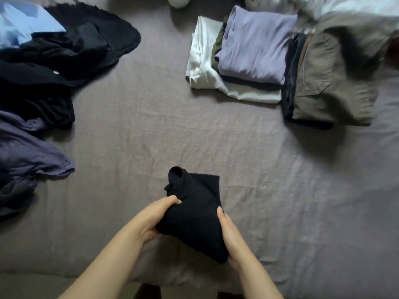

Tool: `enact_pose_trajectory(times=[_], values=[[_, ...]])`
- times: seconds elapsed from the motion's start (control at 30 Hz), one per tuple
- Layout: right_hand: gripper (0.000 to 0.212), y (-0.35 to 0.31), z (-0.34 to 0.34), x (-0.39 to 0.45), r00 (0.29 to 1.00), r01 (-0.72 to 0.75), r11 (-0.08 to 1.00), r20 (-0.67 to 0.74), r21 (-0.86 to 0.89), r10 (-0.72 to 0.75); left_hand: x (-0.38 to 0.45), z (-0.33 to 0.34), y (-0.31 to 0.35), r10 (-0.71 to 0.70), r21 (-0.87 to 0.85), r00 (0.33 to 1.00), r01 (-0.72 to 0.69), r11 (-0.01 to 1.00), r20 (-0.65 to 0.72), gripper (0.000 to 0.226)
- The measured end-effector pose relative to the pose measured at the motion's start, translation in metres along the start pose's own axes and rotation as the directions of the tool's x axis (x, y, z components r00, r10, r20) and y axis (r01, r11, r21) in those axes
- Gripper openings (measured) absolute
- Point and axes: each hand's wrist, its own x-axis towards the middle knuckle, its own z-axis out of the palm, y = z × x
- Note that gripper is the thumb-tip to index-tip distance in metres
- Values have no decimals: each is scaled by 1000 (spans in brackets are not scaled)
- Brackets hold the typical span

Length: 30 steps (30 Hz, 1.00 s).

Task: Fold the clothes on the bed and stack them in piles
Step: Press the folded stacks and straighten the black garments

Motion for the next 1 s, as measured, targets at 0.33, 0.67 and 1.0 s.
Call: enact_pose_trajectory(times=[0.33,0.67,1.0], values=[[47,-247,-68,-31,576,738,574,-112,-356,-810,-17,105,206,614,120,789,-608,784,-12,18],[60,-410,-72,76,471,422,423,-205,-802,-858,104,164,355,832,356,493,-752,555,-256,45],[54,-453,-60,106,317,77,-94,114,-993,-941,122,187,388,976,920,8,-335,-204,219,48]])
